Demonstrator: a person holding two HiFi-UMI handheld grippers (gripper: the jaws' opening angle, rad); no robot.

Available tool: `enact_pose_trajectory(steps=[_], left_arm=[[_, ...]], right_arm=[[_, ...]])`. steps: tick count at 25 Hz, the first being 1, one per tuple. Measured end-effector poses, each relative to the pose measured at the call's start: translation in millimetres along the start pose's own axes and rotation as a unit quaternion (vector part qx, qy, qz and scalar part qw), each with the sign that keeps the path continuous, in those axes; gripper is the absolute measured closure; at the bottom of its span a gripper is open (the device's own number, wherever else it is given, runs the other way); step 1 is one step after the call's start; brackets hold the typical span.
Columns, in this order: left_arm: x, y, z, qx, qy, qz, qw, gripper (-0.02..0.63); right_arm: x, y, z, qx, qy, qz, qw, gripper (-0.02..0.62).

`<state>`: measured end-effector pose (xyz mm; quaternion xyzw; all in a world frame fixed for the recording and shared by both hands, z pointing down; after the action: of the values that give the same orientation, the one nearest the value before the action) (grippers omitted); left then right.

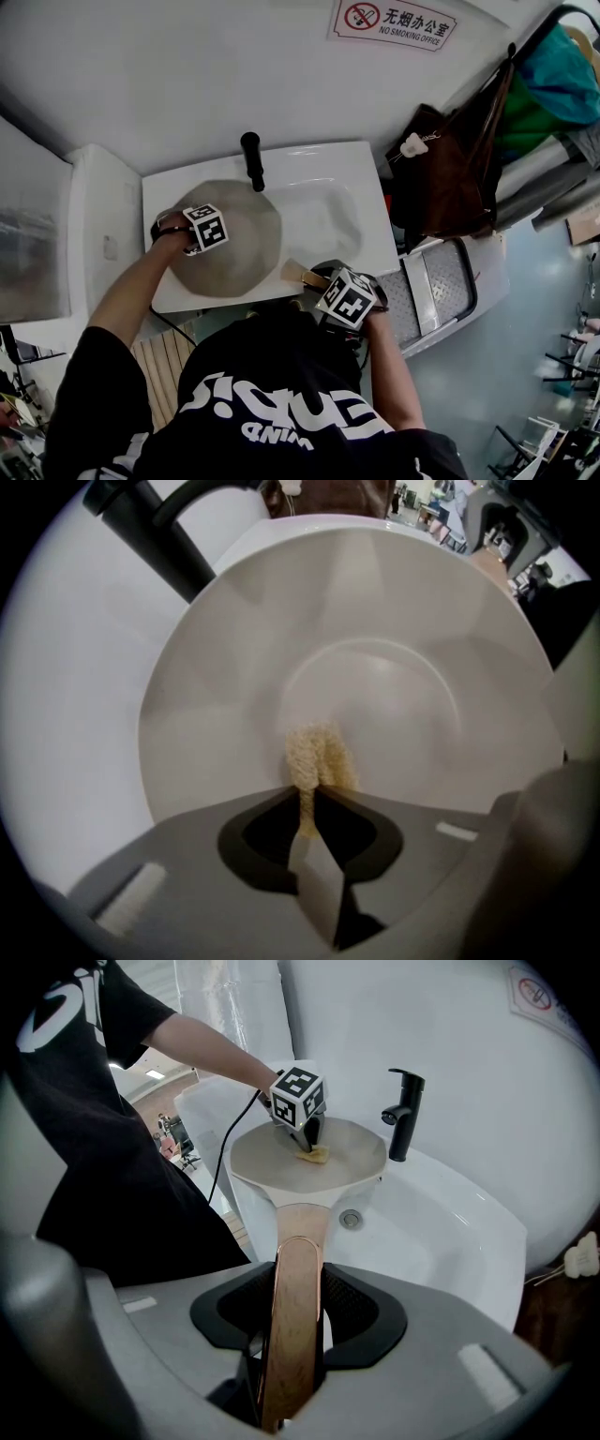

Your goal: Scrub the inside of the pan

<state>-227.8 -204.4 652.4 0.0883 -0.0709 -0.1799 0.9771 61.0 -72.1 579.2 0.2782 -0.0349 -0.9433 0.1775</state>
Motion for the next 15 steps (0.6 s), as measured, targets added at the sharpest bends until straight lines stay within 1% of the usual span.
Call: enact_pose_trajectory(steps=[3, 9, 14, 15], left_arm=[[-6.6, 12.2, -1.5, -0.017, -0.011, 0.012, 0.9997, 0.558], [-11.6, 34.3, -5.2, -0.035, -0.009, 0.031, 0.9989, 0.558], [-17.2, 50.8, -12.6, -0.056, -0.026, 0.037, 0.9974, 0.558], [-15.2, 55.2, -12.4, -0.063, -0.021, 0.042, 0.9969, 0.558]], right_arm=[[0.1, 0.8, 0.3, 0.0, 0.001, -0.001, 1.0, 0.431], [1.2, 0.4, -1.4, -0.002, 0.005, 0.0, 1.0, 0.431], [1.3, 0.9, 0.3, -0.003, 0.006, 0.001, 1.0, 0.431], [0.9, 1.1, 0.3, -0.004, 0.006, 0.002, 1.0, 0.431]])
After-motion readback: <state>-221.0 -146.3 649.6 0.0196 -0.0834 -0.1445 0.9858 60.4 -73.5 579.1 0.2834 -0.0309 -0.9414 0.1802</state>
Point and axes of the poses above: the fingertips, and each gripper's own axes: z forward along the fingers, y to its right, x out of its top, the point moved 4 cm from there along -z, backward along the fingers, and after that the axes turned 3 degrees about x, right-handed, at the moved point
